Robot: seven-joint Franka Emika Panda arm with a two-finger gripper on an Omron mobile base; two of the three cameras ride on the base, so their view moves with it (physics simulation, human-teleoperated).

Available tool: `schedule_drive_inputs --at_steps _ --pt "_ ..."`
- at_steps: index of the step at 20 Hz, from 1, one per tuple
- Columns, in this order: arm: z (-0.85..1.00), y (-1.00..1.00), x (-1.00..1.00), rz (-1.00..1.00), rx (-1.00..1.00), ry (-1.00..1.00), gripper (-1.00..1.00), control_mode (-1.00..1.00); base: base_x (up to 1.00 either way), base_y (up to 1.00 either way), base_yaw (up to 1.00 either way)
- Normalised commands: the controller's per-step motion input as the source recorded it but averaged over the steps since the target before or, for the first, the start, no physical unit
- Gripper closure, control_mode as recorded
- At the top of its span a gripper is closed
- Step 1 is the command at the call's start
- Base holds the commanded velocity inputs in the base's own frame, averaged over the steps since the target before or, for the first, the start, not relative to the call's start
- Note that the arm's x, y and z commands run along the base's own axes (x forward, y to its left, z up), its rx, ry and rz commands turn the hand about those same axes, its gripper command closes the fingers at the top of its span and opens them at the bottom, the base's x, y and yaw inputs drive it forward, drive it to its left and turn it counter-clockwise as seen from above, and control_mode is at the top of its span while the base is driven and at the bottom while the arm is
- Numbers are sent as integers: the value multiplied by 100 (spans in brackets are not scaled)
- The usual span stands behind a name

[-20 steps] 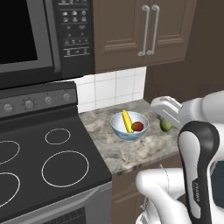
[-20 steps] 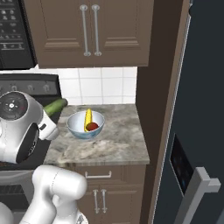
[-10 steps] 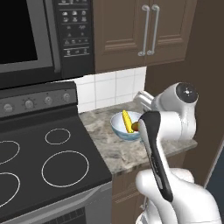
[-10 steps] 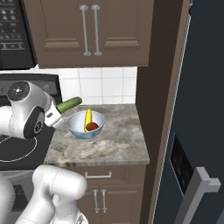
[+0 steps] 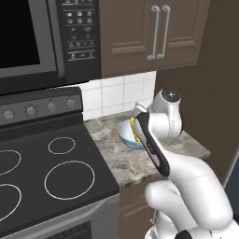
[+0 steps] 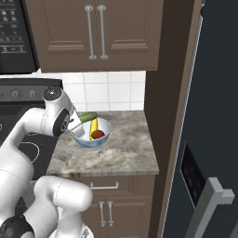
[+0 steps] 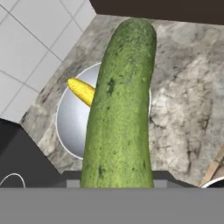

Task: Take the corn, cucumber, and mango from the freezer and place them in the bowl on the counter.

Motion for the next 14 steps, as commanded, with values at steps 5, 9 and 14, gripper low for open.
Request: schedule_drive_inputs --at_steps 5,9,14 --pt "-17 2 70 0 0 11 100 -100 0 0 0" --pt "-16 11 41 0 -1 2 100 -100 0 0 0" --pt "-53 24 13 -1 -5 0 100 -100 0 0 0"
